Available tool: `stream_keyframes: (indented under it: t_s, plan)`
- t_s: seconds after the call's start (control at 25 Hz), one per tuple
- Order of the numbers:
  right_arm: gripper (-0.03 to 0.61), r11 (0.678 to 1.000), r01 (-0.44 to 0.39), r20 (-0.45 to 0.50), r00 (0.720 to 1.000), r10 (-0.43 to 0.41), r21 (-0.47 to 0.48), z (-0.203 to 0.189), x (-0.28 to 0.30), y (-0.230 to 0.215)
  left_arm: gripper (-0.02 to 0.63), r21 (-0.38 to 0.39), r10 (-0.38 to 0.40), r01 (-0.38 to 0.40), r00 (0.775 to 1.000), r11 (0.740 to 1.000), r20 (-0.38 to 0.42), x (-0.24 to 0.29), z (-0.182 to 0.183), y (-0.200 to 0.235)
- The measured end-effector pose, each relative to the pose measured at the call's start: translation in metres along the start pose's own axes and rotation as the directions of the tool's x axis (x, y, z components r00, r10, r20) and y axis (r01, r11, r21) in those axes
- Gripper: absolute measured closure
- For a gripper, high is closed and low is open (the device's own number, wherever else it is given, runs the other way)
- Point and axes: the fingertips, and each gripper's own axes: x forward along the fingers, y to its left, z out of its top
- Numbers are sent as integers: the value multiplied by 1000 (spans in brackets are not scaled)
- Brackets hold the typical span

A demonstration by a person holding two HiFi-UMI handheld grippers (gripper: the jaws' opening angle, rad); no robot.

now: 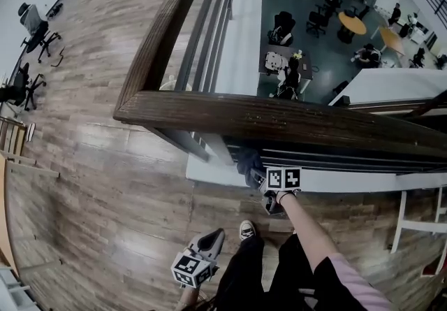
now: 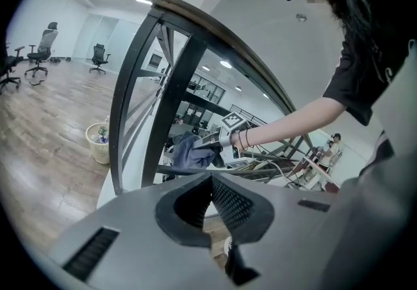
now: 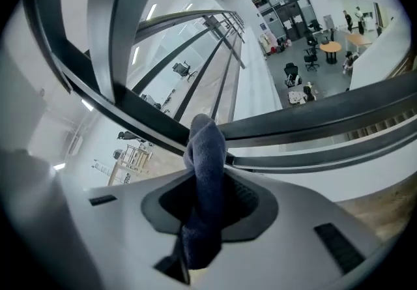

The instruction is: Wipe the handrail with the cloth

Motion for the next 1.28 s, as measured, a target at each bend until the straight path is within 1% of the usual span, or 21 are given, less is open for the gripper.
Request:
stream_keyframes:
  t_s: [0.12, 0.36, 0.6, 0.76, 0.96, 1.16, 1.28]
  plan:
    - [480, 1000, 19, 18, 1000, -19, 25, 4, -17, -25, 614, 9, -21, 21, 1000, 1000, -18, 14, 5, -12]
    - [480, 996, 52, 64, 996, -56, 75, 13, -58, -72, 614, 40, -92, 94, 995, 995, -43, 47, 16, -49]
    - [480, 988, 69, 109, 990, -84, 136, 26, -122, -141, 614, 66, -146, 152, 986, 986, -81, 99, 18, -113]
    - [480, 981, 93, 135, 984, -117, 168, 30, -147, -175, 614, 78, -180, 189, 977, 979, -113, 117, 14, -131]
    - [480, 969, 124, 176, 971, -163, 215, 33, -204, -233, 614, 113, -206, 221, 970, 969, -131, 151, 2, -167]
    - [480, 947, 150, 219, 951, -216, 283, 37, -269, -299, 614, 103, -251, 271, 952, 957, -177, 188, -1, -223]
    - [480, 938, 169, 232, 942, -244, 304, 40, -309, -337, 614, 115, -265, 289, 945, 950, -191, 213, -2, -255]
